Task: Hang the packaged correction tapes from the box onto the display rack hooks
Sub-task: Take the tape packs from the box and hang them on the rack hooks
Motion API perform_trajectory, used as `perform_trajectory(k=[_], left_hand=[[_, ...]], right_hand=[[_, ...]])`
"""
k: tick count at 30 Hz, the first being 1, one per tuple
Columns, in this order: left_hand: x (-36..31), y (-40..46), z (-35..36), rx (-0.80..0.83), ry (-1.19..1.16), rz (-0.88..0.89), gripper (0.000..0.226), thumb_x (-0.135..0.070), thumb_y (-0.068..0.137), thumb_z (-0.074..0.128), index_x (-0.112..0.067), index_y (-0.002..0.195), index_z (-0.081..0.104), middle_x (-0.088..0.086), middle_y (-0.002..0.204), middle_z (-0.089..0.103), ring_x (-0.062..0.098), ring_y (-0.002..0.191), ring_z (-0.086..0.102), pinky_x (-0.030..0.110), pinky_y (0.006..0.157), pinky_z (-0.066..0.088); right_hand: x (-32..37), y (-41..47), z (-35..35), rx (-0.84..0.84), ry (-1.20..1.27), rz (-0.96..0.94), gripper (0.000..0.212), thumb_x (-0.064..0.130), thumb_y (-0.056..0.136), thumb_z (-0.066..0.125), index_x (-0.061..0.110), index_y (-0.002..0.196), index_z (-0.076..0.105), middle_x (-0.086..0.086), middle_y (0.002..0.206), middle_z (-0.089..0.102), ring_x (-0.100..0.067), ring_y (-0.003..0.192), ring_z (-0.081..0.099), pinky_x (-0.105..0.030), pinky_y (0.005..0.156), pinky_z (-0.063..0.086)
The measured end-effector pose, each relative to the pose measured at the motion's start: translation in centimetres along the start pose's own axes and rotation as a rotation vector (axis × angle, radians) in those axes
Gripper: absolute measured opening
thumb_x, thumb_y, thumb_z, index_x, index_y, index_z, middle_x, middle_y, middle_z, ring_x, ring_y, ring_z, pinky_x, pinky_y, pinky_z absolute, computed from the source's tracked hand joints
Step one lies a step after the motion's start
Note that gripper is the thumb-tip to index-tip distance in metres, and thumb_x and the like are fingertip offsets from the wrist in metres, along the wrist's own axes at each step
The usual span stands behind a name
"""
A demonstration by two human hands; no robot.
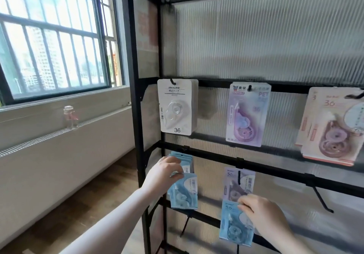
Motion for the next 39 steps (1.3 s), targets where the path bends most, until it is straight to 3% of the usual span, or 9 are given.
perform_trajectory(k=[3,7,11,15,19,24,29,33,39], left_hand=[[-0.1,0.4,0.7,-0.004,-0.020,0.034,0.014,-0.032,0.084,0.065,-0.021,0.090,0.072,-0.006,0.119,0.058,0.012,0.113,0.048,0.027,0.088,0.043],[-1.0,0.1,1.8,-0.005,-0.053,0.059,0.012,-0.032,0.083,0.067,-0.022,0.088,0.071,-0.009,0.105,0.060,0.009,0.103,0.051,0.027,0.083,0.045],[-2.6,-0.1,2.4,0.022,-0.051,0.053,0.012,-0.033,0.082,0.068,-0.022,0.086,0.070,-0.011,0.096,0.060,0.010,0.096,0.052,0.033,0.081,0.048],[-5.7,0.0,2.4,0.019,-0.050,0.026,0.012,-0.032,0.082,0.069,-0.021,0.087,0.070,-0.010,0.096,0.061,0.012,0.097,0.053,0.032,0.082,0.047],[-10.3,-0.1,3.0,0.004,-0.046,0.037,0.010,-0.029,0.080,0.070,-0.020,0.084,0.071,-0.009,0.094,0.061,0.014,0.094,0.056,0.032,0.082,0.047],[-16.8,-0.2,4.1,0.001,-0.029,0.062,0.010,-0.031,0.080,0.071,-0.021,0.083,0.070,-0.009,0.091,0.063,0.014,0.091,0.055,0.032,0.080,0.047],[-21.8,-0.4,4.7,-0.008,-0.026,0.068,0.008,-0.028,0.080,0.071,-0.021,0.083,0.070,-0.009,0.090,0.064,0.013,0.088,0.056,0.030,0.080,0.046],[-23.8,-0.6,4.5,-0.007,-0.020,0.052,0.009,-0.028,0.081,0.070,-0.021,0.086,0.072,-0.010,0.091,0.065,0.011,0.089,0.056,0.027,0.080,0.045],[-23.8,-0.2,3.9,0.040,0.008,0.008,0.011,-0.028,0.081,0.069,-0.021,0.090,0.073,-0.008,0.092,0.066,0.013,0.090,0.057,0.031,0.080,0.047]], right_hand=[[-0.5,0.1,-0.3,-0.011,-0.014,0.028,0.019,0.034,0.095,0.048,0.028,0.101,0.065,0.015,0.097,0.063,-0.002,0.085,0.058,-0.015,0.072,0.045],[-2.0,-1.0,-0.9,-0.014,-0.042,0.064,0.019,0.034,0.096,0.047,0.027,0.099,0.065,0.018,0.090,0.057,0.000,0.082,0.055,-0.012,0.061,0.037],[-3.9,-2.3,-2.6,-0.040,-0.073,0.088,0.019,0.034,0.096,0.046,0.027,0.099,0.064,0.015,0.094,0.062,0.000,0.082,0.055,-0.012,0.064,0.041],[-6.3,-4.1,-4.8,-0.059,-0.092,0.094,0.018,0.034,0.097,0.044,0.028,0.090,0.060,0.017,0.078,0.050,0.003,0.071,0.048,-0.012,0.054,0.033],[-9.3,-6.2,-6.8,-0.084,-0.069,0.064,0.020,0.034,0.097,0.045,0.025,0.095,0.063,0.013,0.091,0.060,-0.003,0.081,0.055,-0.014,0.060,0.036],[-12.6,-8.7,-9.4,-0.096,-0.029,0.013,0.020,0.033,0.096,0.047,0.024,0.095,0.065,0.014,0.091,0.060,-0.003,0.078,0.053,-0.010,0.054,0.030],[-15.4,-9.9,-11.5,-0.131,0.021,-0.009,0.019,0.032,0.094,0.051,0.023,0.095,0.067,0.012,0.093,0.064,-0.005,0.082,0.056,-0.018,0.066,0.042],[-15.7,-9.6,-12.4,-0.169,0.080,-0.058,0.018,0.031,0.093,0.053,0.024,0.095,0.069,0.012,0.091,0.065,-0.005,0.080,0.055,-0.011,0.058,0.033],[-14.8,-8.5,-12.5,-0.211,0.171,-0.098,0.020,0.029,0.093,0.055,0.023,0.102,0.071,0.009,0.095,0.068,-0.008,0.085,0.060,-0.017,0.067,0.042]])
Point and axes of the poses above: each hand's wrist, its own y-axis towards the middle knuckle, its own z-axis out of the palm, x = y × z, the point moved 6 cm from there along y, towards the middle knuckle
